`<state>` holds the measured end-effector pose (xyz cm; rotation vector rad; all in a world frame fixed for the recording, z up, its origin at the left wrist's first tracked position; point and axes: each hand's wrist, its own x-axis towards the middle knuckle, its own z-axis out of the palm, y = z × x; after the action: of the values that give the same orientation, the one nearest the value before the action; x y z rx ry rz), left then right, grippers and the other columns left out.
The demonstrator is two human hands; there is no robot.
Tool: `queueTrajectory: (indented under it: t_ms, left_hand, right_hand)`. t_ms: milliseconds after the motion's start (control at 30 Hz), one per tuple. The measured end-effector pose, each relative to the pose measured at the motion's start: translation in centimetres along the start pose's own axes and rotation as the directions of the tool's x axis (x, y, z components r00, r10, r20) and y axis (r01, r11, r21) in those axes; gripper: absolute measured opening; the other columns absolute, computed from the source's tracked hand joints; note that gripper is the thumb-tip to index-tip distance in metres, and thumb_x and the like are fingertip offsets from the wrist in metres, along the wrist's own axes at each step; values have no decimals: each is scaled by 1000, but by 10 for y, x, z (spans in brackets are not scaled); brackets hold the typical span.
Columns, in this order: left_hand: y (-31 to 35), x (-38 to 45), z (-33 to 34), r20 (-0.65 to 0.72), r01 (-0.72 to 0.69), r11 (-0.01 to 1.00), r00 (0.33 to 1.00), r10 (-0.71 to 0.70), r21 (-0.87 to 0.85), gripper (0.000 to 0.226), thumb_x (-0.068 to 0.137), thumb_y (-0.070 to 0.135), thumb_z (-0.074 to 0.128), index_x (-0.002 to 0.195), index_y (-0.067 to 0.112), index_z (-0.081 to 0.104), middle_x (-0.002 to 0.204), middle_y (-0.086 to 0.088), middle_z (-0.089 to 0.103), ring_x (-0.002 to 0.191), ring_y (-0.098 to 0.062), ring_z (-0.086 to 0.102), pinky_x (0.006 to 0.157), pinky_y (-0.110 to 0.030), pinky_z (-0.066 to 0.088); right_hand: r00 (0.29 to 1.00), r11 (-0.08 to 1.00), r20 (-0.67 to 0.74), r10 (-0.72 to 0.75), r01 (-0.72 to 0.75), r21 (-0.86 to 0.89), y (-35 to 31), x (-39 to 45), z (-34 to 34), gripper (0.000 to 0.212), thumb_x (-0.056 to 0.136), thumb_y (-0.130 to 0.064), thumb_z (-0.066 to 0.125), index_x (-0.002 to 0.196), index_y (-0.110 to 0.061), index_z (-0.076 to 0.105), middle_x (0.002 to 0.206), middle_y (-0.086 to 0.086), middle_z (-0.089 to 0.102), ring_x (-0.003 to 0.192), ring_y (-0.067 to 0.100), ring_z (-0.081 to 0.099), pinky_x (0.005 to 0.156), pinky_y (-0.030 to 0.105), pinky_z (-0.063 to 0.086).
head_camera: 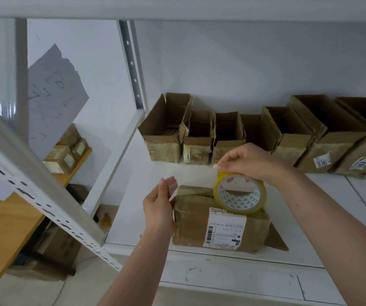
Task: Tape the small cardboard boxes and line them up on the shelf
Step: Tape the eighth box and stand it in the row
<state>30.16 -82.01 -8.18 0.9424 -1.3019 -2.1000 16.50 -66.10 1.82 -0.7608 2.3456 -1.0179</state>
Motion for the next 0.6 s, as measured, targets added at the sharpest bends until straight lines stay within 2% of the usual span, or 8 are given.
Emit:
queueTrajectory:
  t_ms: [133, 233, 300, 367, 433, 500, 600]
  left_hand:
    - [0, -2, -1, -26, 53, 999, 998, -53, -11, 33, 104, 27, 46, 94, 12, 74, 97, -10, 73, 105, -27, 67, 90, -36, 55]
    - [1, -5, -1, -9, 59, 998, 998, -59, 34, 35, 104, 29, 44, 94, 15, 74, 104, -11, 72, 106, -28, 67, 98, -42, 52]
    - [2, -7, -1, 9, 51, 997, 999, -52, 56, 36, 104, 29, 44, 93, 13, 74, 102, -10, 73, 103, -26, 67, 96, -41, 53]
    - [2, -8, -3, 25, 36, 997, 999, -37, 62, 38, 104, 28, 43, 92, 6, 72, 97, -7, 74, 102, -24, 69, 89, -35, 55]
    - [0, -11, -9, 43, 41, 997, 998, -44, 65, 38, 104, 29, 43, 99, 4, 71, 94, -6, 75, 101, -21, 70, 87, -32, 55]
    - [-6, -16, -17, 46, 57, 995, 997, -61, 77, 37, 104, 33, 43, 104, 10, 72, 93, -5, 76, 98, -17, 71, 87, -32, 54]
    - [-17, -27, -25, 39, 48, 997, 998, -50, 63, 37, 104, 35, 43, 104, 11, 72, 93, -5, 76, 97, -17, 71, 89, -33, 52]
  right_hand:
    - [1000, 999, -7, 4, -5, -36, -2, 3, 5, 26, 78, -54, 72, 84, -29, 76, 83, -9, 74, 82, 16, 68, 55, 24, 49]
    - [999, 1000, -46, 14, -15, -21, 0, -2, 7, 24, 81, -52, 71, 83, -28, 75, 81, -8, 74, 66, 3, 64, 51, 19, 45]
    - [997, 1000, -71, 16, -16, 0, 5, -8, 9, 22, 82, -50, 70, 81, -29, 75, 78, -10, 73, 55, -3, 59, 45, 13, 42]
    - [996, 999, -76, 37, -35, 29, 12, -17, 13, 22, 83, -50, 70, 81, -28, 75, 74, -14, 73, 59, -1, 61, 43, 12, 40]
    - [995, 996, -70, 72, -67, 67, 19, -28, 22, 23, 82, -50, 71, 81, -28, 75, 71, -14, 72, 57, -2, 61, 44, 14, 41]
    - [993, 992, -69, 97, -91, 88, 26, -38, 35, 23, 80, -51, 73, 79, -28, 75, 70, -13, 71, 58, -3, 62, 49, 17, 45]
    - [990, 988, -91, 109, -98, 120, 35, -50, 52, 20, 79, -49, 74, 80, -29, 76, 82, -9, 73, 82, 8, 67, 78, 33, 56]
